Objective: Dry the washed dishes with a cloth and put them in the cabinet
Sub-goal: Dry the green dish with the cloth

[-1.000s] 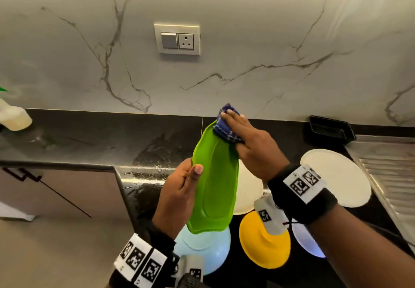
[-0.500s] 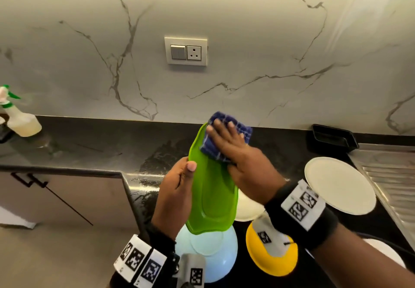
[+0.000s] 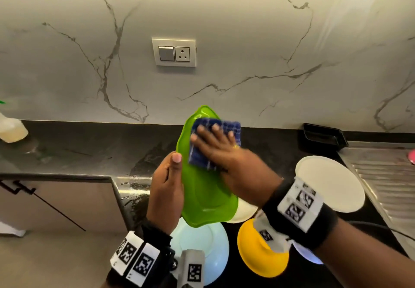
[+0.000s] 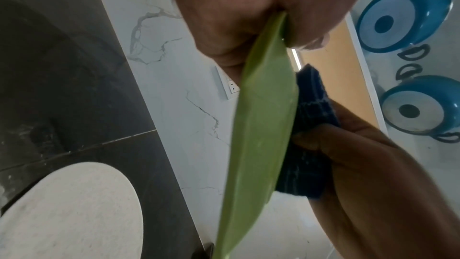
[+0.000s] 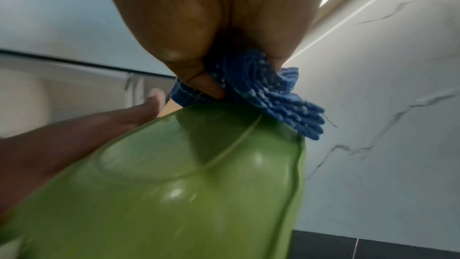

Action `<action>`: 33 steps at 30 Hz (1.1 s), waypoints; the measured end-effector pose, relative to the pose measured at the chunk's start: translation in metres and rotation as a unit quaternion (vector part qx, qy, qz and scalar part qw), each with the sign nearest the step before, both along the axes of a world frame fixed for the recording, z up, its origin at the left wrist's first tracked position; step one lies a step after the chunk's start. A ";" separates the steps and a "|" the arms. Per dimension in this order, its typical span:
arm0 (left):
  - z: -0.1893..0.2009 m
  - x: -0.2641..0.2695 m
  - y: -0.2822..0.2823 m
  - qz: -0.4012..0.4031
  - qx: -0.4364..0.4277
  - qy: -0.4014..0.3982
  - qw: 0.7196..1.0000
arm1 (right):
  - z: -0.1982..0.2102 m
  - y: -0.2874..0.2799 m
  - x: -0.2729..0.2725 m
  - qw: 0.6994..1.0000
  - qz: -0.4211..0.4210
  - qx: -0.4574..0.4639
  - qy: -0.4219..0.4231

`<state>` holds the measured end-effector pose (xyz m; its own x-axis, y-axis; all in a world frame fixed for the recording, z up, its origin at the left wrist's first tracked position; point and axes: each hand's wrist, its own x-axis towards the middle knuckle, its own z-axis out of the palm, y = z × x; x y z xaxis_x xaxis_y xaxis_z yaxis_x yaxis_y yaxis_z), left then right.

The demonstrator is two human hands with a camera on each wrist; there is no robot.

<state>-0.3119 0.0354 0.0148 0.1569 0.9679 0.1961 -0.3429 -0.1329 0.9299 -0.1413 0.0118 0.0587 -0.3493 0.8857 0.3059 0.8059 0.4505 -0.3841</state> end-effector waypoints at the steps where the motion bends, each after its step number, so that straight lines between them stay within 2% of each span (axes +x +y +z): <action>1: 0.001 0.001 0.000 0.003 -0.016 -0.014 1.000 | -0.010 -0.010 -0.003 0.998 0.035 0.025 -0.044; 3: 0.003 0.003 0.000 0.003 -0.049 -0.031 0.998 | -0.028 -0.029 -0.004 0.988 0.088 0.030 -0.119; 5: 0.007 0.007 -0.001 -0.021 -0.070 -0.053 0.996 | -0.029 -0.032 0.007 0.984 0.109 0.023 -0.142; 9: 0.008 0.025 -0.001 -0.023 -0.090 -0.076 0.993 | 0.001 -0.003 0.023 0.998 0.036 0.023 -0.053; 11: 0.008 0.036 0.002 -0.008 -0.110 -0.086 0.990 | 0.012 0.012 0.024 0.999 0.005 -0.009 -0.038; 13: 0.010 0.043 0.005 -0.008 -0.123 -0.106 0.987 | 0.011 0.013 0.022 0.999 0.019 -0.019 -0.045; 15: 0.011 0.043 0.007 -0.004 -0.148 -0.128 0.981 | -0.001 0.001 0.023 0.995 0.059 0.009 -0.079; 17: 0.009 0.040 0.007 -0.002 -0.167 -0.128 0.978 | -0.018 -0.016 0.030 0.986 0.108 0.012 -0.126; 19: 0.007 0.040 0.003 -0.035 -0.182 -0.114 0.976 | -0.028 -0.030 0.040 0.977 0.141 -0.006 -0.158; 22: 0.010 0.047 -0.005 -0.044 -0.156 -0.091 0.983 | -0.026 -0.021 0.050 0.977 0.124 0.031 -0.169; 24: 0.012 0.055 -0.011 -0.053 -0.120 -0.077 0.988 | -0.012 -0.004 0.051 0.988 0.077 0.038 -0.129; 26: 0.010 0.062 -0.014 -0.065 -0.091 -0.056 0.992 | 0.008 0.012 0.054 0.997 0.037 -0.001 -0.072; 28: 0.008 0.066 -0.016 -0.077 -0.086 -0.050 0.992 | 0.019 0.018 0.059 0.996 0.022 -0.063 -0.057; 30: 0.012 0.067 -0.016 -0.070 -0.105 -0.065 0.990 | 0.017 0.011 0.060 0.994 0.039 -0.079 -0.070; 33: 0.016 0.067 -0.019 -0.062 -0.150 -0.096 0.982 | -0.003 -0.012 0.061 0.988 0.095 -0.029 -0.116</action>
<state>-0.2448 0.0162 0.0312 0.2657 0.9624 -0.0569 -0.5124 0.1910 0.8372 -0.0803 0.0001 0.0560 -0.5654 0.8114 0.1483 0.7786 0.5843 -0.2288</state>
